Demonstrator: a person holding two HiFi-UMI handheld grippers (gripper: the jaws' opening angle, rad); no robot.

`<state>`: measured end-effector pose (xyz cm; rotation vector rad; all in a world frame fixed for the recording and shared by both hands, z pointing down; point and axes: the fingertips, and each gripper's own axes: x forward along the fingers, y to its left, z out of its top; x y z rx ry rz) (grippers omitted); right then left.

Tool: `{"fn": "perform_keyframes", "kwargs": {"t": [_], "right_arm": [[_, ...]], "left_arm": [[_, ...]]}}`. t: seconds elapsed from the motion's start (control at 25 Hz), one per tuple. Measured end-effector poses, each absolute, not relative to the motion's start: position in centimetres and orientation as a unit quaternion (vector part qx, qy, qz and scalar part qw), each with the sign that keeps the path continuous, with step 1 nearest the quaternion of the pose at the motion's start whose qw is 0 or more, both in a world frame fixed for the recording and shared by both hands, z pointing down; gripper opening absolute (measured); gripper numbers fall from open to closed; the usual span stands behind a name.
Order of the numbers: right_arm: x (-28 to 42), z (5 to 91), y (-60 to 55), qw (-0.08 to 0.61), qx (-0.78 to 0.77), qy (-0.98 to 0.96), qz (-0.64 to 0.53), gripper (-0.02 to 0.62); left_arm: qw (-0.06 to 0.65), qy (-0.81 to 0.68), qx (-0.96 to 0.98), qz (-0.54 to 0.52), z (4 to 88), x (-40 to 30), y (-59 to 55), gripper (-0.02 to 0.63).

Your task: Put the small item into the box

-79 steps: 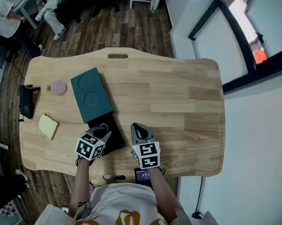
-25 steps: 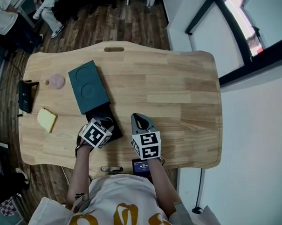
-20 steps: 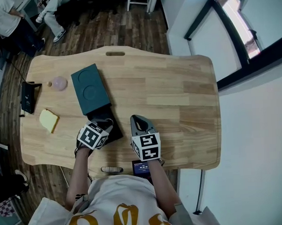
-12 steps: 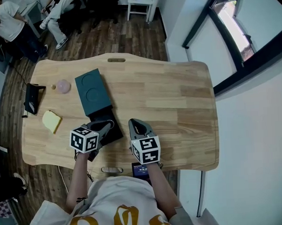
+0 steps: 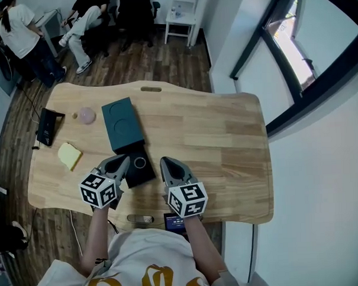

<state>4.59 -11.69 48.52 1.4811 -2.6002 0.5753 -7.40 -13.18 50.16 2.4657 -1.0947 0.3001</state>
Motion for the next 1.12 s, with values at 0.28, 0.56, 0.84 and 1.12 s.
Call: {"fn": "perform_keyframes", "kwargs": {"t": [0.28,0.56,0.84,1.12], "right_arm": [[4.9,47.5,-11.0,0.075,0.512,-0.84,0.161,0.005],[5.3,48.0,-10.3,0.099,0.53,-0.83,0.144,0.003],[5.7,48.0,-10.0,0.098,0.529,-0.83,0.147,0.003],[5.8,48.4,-9.8,0.107,0.529,-0.83,0.145,0.003]], "left_arm": [[0.167,-0.431,0.882,0.09,47.7,-9.1,-12.0,0.003],[0.147,-0.446,0.877,0.1,47.8,-9.7,-10.9,0.003],[0.153,-0.445,0.878,0.087,47.3,-9.4,-10.8,0.003],[0.155,-0.442,0.878,0.096,47.9,-9.1,-10.8,0.003]]}}
